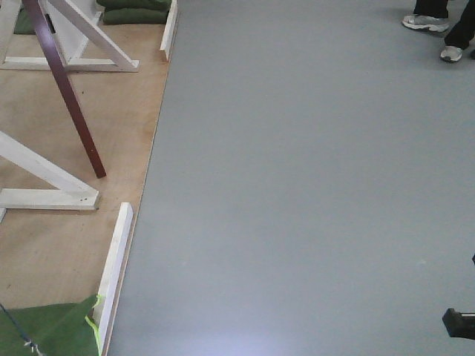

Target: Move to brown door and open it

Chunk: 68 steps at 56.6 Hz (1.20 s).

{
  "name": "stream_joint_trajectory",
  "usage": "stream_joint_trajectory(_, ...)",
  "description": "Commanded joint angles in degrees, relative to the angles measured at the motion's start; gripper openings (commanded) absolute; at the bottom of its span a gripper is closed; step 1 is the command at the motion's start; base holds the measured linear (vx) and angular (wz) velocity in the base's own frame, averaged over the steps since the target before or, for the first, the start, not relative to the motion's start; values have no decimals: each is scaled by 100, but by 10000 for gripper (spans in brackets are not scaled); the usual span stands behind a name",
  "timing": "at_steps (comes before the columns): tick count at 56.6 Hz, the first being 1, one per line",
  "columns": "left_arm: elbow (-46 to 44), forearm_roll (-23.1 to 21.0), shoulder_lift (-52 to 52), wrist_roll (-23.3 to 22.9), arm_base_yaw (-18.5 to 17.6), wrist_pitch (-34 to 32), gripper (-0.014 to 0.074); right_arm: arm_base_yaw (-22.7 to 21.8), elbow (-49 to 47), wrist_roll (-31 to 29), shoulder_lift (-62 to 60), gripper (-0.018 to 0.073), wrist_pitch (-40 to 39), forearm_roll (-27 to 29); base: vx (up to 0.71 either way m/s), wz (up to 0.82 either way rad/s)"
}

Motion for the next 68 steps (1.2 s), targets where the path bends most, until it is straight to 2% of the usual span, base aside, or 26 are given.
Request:
stream_joint_trajectory(1, -91, -14, -86, -49, -23, -468, -3, -39, 35, -31, -81, 0, -469, -35, 39, 3)
stream_joint_trajectory(68, -96, -14, -86, -49, -23, -468, -3, -39, 35, -31, -81, 0, -463, -35, 38, -1)
